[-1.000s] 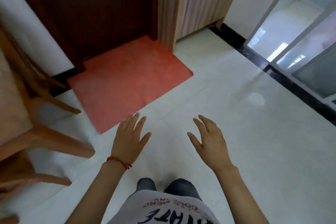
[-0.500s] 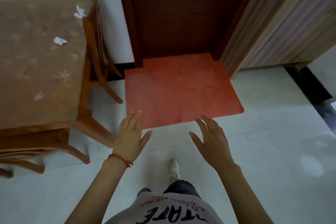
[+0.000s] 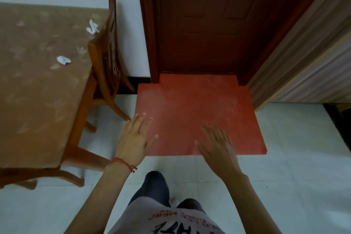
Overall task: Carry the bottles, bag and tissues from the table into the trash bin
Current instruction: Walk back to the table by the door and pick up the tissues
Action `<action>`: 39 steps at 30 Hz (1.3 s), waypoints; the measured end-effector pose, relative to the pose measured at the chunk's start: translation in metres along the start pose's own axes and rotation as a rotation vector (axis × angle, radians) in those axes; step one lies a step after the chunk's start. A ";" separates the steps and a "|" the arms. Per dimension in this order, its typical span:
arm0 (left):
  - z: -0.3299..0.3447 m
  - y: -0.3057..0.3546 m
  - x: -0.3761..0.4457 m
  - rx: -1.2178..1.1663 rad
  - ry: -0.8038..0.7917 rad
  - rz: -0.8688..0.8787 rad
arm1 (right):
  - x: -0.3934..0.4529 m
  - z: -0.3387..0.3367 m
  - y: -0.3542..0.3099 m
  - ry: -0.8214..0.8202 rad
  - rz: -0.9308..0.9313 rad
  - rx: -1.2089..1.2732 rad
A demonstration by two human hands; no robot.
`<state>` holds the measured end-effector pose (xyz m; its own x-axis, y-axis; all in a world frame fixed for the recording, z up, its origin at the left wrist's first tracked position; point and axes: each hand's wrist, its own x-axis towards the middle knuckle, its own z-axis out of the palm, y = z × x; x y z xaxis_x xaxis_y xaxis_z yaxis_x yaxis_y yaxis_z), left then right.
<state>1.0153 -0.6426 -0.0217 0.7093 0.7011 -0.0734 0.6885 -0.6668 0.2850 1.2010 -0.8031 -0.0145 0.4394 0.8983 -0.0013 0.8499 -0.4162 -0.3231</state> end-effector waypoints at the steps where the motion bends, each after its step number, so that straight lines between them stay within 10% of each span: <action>1: -0.001 -0.002 0.016 0.005 0.003 0.001 | 0.015 0.001 0.003 -0.006 -0.004 0.001; 21: -0.059 -0.104 0.351 0.016 0.028 -0.007 | 0.381 -0.014 -0.002 -0.060 0.021 0.047; 39: -0.096 -0.157 0.501 -0.043 0.197 -0.380 | 0.645 -0.013 -0.018 -0.144 -0.363 0.026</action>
<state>1.2481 -0.1622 -0.0117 0.3611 0.9325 0.0017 0.8857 -0.3435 0.3124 1.4726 -0.2177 0.0027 0.0648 0.9978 -0.0151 0.9341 -0.0660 -0.3510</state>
